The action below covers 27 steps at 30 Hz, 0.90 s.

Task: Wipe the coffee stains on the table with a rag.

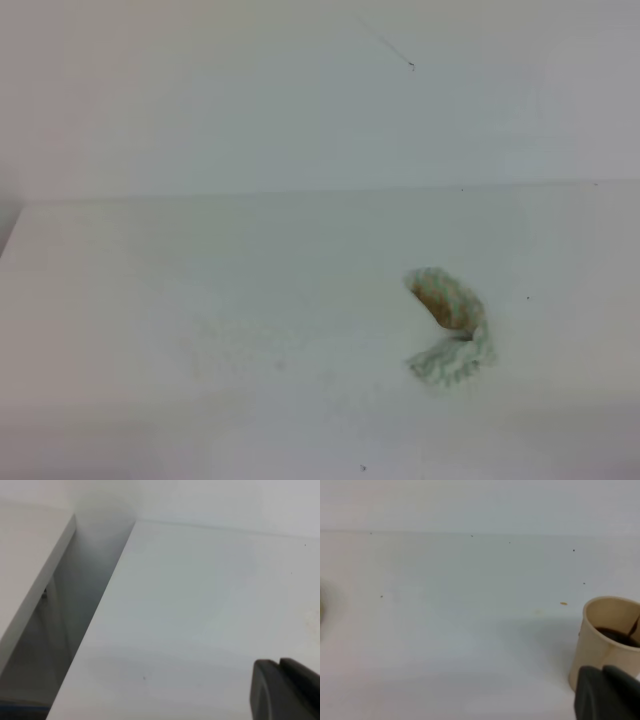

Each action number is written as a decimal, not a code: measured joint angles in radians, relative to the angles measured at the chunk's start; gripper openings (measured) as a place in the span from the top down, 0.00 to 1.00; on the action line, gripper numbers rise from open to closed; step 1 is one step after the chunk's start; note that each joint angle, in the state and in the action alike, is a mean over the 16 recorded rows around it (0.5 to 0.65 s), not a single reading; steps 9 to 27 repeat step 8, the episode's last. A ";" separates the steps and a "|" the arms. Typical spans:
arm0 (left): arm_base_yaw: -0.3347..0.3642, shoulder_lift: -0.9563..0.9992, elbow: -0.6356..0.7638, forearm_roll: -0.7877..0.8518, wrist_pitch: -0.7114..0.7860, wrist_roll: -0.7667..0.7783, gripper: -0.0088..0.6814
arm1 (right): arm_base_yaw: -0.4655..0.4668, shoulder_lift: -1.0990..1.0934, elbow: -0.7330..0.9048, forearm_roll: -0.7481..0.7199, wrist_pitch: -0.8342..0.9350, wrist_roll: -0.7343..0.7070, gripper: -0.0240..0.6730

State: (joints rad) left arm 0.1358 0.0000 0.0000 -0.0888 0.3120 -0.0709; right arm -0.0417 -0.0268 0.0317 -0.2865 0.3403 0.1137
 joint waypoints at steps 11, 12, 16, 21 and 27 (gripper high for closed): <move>0.000 0.000 0.000 0.000 0.000 0.000 0.99 | 0.000 0.000 0.000 0.000 0.000 0.000 0.96; 0.000 0.000 0.000 0.000 0.000 0.000 0.99 | 0.000 0.000 0.000 0.000 0.000 0.000 0.96; 0.000 0.000 0.000 0.000 0.000 0.000 0.99 | 0.000 0.000 0.000 0.000 0.000 0.000 0.96; 0.000 0.000 0.000 0.000 0.000 0.000 0.99 | 0.000 0.000 0.000 0.000 0.000 0.000 0.96; 0.000 0.000 0.000 0.000 0.000 0.000 0.99 | 0.000 0.000 0.000 0.000 0.000 0.000 0.96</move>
